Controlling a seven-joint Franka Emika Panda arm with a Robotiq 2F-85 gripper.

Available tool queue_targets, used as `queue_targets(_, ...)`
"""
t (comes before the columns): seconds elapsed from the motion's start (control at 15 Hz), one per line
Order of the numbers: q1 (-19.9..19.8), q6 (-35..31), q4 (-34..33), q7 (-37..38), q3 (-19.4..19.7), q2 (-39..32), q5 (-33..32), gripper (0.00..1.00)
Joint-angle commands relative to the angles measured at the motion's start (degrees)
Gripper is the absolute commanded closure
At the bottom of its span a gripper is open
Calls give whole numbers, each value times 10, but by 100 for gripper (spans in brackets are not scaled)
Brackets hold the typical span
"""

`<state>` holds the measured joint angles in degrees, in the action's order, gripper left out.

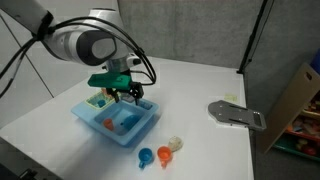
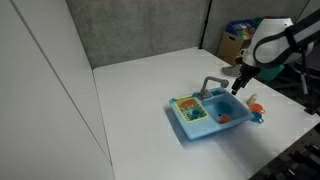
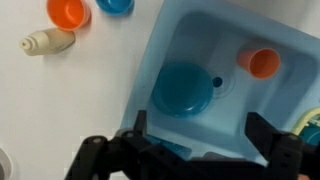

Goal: Remove the orange cup from the sink and put it on the cupboard

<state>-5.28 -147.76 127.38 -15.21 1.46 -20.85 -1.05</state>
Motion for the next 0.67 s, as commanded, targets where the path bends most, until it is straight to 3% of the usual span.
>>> queue_targets(0.0, 7, -5, -13, -5, -8, -22, -22, 0)
queue_targets(0.6, 14, -14, -37, -19, -15, -81, -62, 0)
